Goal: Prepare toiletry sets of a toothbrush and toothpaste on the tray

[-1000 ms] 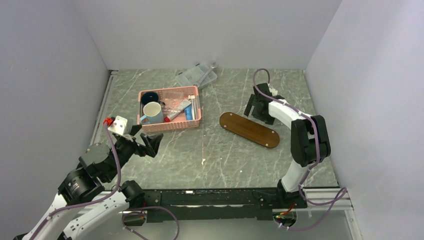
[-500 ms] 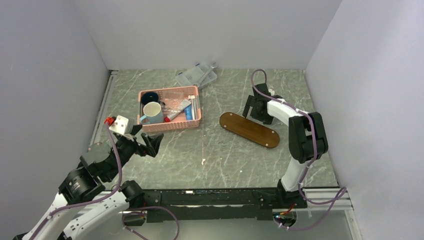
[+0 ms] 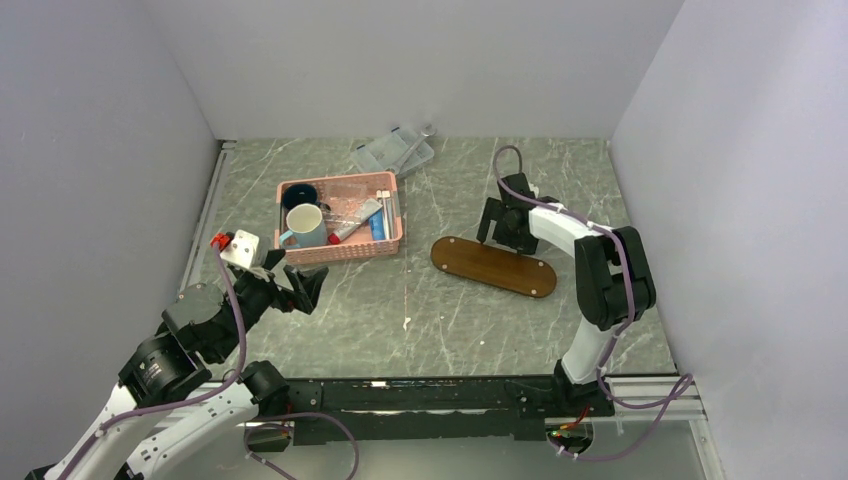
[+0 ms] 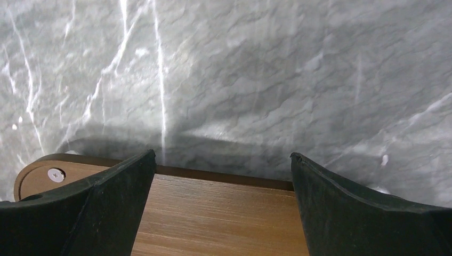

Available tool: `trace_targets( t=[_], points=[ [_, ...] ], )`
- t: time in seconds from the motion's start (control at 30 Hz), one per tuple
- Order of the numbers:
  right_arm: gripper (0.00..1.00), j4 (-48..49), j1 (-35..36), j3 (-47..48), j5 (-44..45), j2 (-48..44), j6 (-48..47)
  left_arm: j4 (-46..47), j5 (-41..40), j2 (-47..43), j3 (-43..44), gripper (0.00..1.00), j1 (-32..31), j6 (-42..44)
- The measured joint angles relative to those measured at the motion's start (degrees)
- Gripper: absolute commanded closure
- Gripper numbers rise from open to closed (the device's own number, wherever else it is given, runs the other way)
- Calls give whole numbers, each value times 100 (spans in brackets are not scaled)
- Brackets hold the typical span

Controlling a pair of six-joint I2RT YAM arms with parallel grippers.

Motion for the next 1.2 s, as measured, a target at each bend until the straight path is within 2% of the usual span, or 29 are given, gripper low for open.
trace_targets(
  t=[0.7, 1.03, 1.2],
  points=[
    [0, -28, 1134, -699, -24, -826, 275, 0, 0, -7, 0, 1, 0, -22],
    [0, -131, 1353, -931, 66, -1285, 354, 0, 0, -28, 0, 1, 0, -22],
    [0, -175, 1353, -673, 138, -1119, 310, 0, 0, -28, 0, 1, 0, -22]
  ],
)
